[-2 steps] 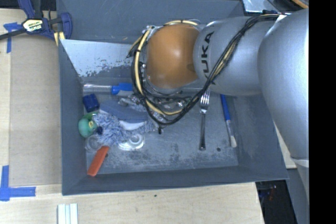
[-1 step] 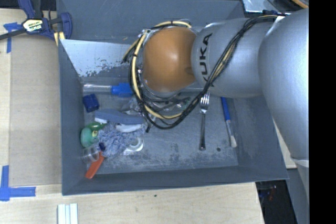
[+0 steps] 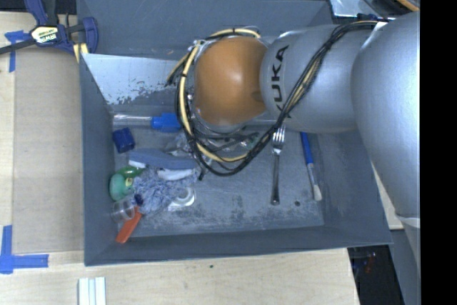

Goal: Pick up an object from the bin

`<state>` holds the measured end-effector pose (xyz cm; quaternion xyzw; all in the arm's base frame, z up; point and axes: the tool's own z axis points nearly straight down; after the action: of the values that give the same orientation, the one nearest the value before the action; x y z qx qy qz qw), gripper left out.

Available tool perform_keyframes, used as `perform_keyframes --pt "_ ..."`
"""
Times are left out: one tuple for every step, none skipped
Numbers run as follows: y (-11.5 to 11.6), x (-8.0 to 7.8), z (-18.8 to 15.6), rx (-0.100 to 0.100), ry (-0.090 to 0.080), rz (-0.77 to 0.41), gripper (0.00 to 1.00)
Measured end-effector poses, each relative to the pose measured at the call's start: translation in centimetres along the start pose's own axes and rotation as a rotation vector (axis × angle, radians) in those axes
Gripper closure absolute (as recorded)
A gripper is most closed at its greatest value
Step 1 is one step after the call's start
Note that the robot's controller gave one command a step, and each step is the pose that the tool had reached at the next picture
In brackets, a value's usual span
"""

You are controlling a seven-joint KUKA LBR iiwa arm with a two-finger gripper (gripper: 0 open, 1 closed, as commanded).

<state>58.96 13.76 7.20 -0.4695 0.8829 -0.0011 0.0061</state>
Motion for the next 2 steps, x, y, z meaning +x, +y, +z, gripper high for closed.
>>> perform_keyframes --pt "0.2 0.1 -3.0 -0.006 0.005 0.002 1.0" --pt "0.1 0.1 -6.6 -0.005 0.004 0.003 1.0"
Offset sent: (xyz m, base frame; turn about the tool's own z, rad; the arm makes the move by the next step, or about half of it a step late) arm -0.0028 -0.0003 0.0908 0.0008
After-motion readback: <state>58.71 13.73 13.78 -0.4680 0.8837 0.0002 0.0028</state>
